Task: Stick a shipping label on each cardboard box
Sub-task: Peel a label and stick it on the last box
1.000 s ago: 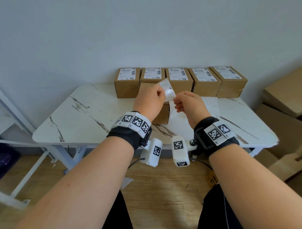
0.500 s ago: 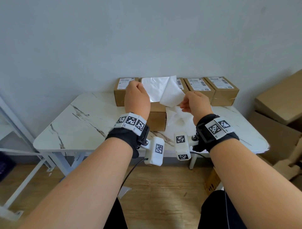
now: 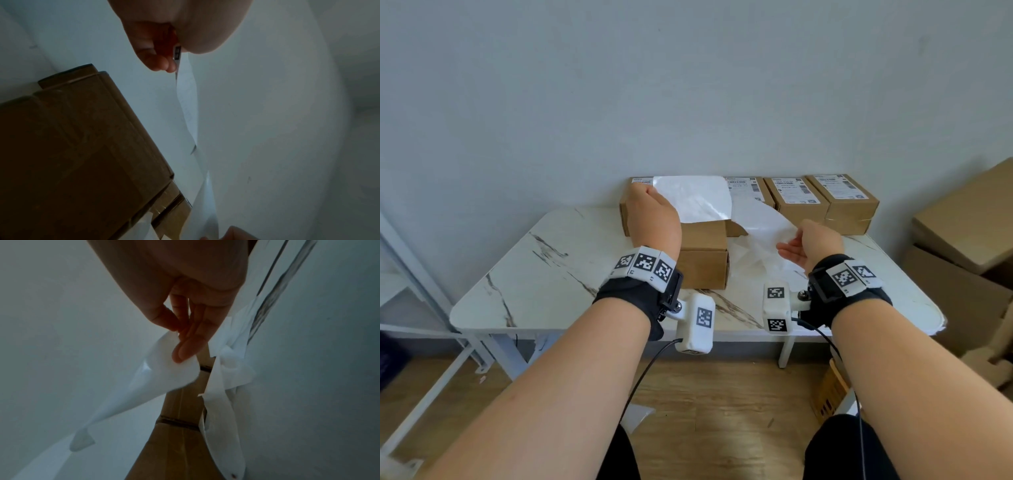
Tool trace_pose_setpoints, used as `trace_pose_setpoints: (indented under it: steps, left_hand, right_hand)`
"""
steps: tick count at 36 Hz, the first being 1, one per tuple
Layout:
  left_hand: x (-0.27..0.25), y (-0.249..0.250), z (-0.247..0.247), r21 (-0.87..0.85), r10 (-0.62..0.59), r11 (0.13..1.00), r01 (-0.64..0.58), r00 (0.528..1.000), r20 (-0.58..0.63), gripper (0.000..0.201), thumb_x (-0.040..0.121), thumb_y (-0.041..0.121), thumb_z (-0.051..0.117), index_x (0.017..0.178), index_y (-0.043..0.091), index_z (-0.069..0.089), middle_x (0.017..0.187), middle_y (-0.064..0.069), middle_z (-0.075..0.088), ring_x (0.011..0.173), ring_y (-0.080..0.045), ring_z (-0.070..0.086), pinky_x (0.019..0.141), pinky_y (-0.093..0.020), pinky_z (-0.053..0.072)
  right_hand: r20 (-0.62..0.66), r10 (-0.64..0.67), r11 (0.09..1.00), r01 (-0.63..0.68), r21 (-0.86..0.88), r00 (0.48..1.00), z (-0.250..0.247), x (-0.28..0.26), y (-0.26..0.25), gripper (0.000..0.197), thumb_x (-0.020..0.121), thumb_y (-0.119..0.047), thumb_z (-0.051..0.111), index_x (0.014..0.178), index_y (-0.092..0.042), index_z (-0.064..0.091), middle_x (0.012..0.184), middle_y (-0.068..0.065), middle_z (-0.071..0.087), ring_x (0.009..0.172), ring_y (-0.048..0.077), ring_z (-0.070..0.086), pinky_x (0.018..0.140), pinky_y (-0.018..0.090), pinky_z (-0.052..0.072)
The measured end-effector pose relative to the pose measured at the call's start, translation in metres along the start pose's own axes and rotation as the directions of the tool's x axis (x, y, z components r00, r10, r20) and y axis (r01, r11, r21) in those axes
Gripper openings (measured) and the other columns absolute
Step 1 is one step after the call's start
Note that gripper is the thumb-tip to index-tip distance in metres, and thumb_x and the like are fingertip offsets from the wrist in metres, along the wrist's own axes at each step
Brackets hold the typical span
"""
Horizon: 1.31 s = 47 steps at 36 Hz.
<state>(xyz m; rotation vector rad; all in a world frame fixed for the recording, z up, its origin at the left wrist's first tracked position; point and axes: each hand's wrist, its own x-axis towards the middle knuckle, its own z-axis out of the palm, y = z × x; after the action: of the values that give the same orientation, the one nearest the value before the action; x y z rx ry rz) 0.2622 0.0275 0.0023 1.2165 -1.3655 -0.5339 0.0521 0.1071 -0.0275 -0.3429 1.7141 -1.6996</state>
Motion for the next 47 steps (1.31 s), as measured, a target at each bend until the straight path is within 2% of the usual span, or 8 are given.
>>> trace_pose_setpoints:
  steps: [9, 13, 17, 20, 28, 37, 41, 47]
  left_hand:
    - [0.005, 0.001, 0.004, -0.031, 0.017, 0.999, -0.019, 0.998, -0.057, 0.014, 0.097, 0.011, 0.034, 0.088, 0.013, 0.045, 0.088, -0.002, 0.052, 0.076, -0.020, 0.050, 0.070, -0.033, 0.046]
    - [0.002, 0.002, 0.003, -0.024, 0.021, 0.999, -0.021, 1.000, -0.001, 0.013, 0.099, 0.013, 0.034, 0.091, 0.013, 0.045, 0.094, -0.001, 0.054, 0.079, -0.016, 0.049, 0.059, -0.020, 0.033]
    - [-0.001, 0.005, 0.000, -0.046, 0.021, 0.999, -0.020, 1.000, 0.015, 0.016, 0.099, 0.012, 0.035, 0.103, 0.012, 0.050, 0.104, -0.004, 0.059, 0.084, -0.017, 0.053, 0.067, -0.023, 0.037]
    - [-0.003, 0.009, -0.002, -0.078, 0.025, 0.997, -0.024, 1.000, 0.014, 0.021, 0.100, 0.012, 0.035, 0.116, 0.010, 0.048, 0.108, -0.004, 0.059, 0.084, -0.017, 0.054, 0.067, -0.023, 0.037]
    - [-0.007, 0.020, -0.007, -0.087, 0.105, 0.991, -0.102, 0.994, 0.038, 0.026, 0.096, 0.005, 0.027, 0.103, 0.017, 0.049, 0.086, -0.005, 0.053, 0.068, -0.019, 0.049, 0.055, -0.026, 0.036]
    - [-0.013, 0.034, -0.012, -0.138, 0.037, 0.990, -0.024, 0.995, 0.088, 0.029, 0.093, 0.005, 0.029, 0.098, 0.018, 0.055, 0.101, -0.007, 0.063, 0.086, -0.029, 0.060, 0.067, -0.034, 0.048]
    - [-0.015, 0.036, -0.015, -0.157, 0.034, 0.987, -0.019, 0.995, 0.096, 0.029, 0.093, 0.005, 0.029, 0.097, 0.019, 0.054, 0.087, -0.003, 0.058, 0.070, -0.022, 0.052, 0.061, -0.032, 0.043]
    - [-0.011, 0.041, -0.020, -0.204, 0.003, 0.979, 0.021, 0.993, 0.115, 0.029, 0.091, 0.005, 0.029, 0.094, 0.022, 0.052, 0.079, 0.008, 0.054, 0.073, -0.035, 0.065, 0.063, -0.038, 0.056]
  right_hand:
    - [-0.023, 0.081, 0.996, -0.082, -0.037, 0.996, 0.000, 0.012, 0.009, 0.018, 0.090, -0.001, 0.039, 0.099, 0.004, 0.054, 0.088, 0.020, 0.063, 0.063, 0.029, 0.067, 0.040, 0.027, 0.053]
    - [-0.049, 0.056, 0.987, -0.063, -0.148, 0.997, 0.006, 0.016, 0.011, 0.015, 0.089, -0.004, 0.046, 0.080, 0.002, 0.056, 0.069, 0.011, 0.058, 0.056, 0.022, 0.060, 0.049, 0.028, 0.049]
    - [-0.101, -0.135, 0.945, 0.097, -0.311, 0.986, 0.007, 0.016, 0.014, 0.015, 0.085, -0.012, 0.053, 0.090, -0.001, 0.062, 0.073, 0.009, 0.058, 0.065, 0.023, 0.057, 0.067, 0.036, 0.051]
    - [-0.102, -0.321, 0.881, 0.257, -0.398, 0.941, 0.007, 0.007, 0.012, 0.021, 0.085, -0.014, 0.058, 0.105, -0.007, 0.061, 0.095, 0.008, 0.063, 0.088, 0.026, 0.060, 0.085, 0.042, 0.053]
    - [0.204, -0.641, 0.676, 0.670, -0.307, 0.740, 0.029, -0.043, -0.009, 0.017, 0.083, -0.010, 0.061, 0.098, -0.018, 0.063, 0.074, -0.008, 0.049, 0.064, 0.006, 0.047, 0.060, 0.017, 0.038]
    - [0.376, -0.762, 0.344, 0.821, -0.455, 0.528, 0.047, -0.062, -0.006, 0.024, 0.077, -0.018, 0.071, 0.100, -0.018, 0.063, 0.094, 0.000, 0.051, 0.081, 0.014, 0.047, 0.076, 0.028, 0.043]
    - [0.302, -0.795, 0.390, 0.825, -0.410, 0.526, 0.049, -0.064, -0.006, 0.001, 0.080, -0.018, 0.067, 0.081, -0.018, 0.066, 0.090, 0.000, 0.051, 0.080, 0.013, 0.048, 0.078, 0.031, 0.046]
    - [0.368, -0.749, 0.419, 0.824, -0.382, 0.551, 0.050, -0.069, -0.005, 0.008, 0.076, -0.031, 0.064, 0.084, -0.028, 0.065, 0.093, -0.005, 0.052, 0.089, 0.012, 0.053, 0.092, 0.046, 0.045]
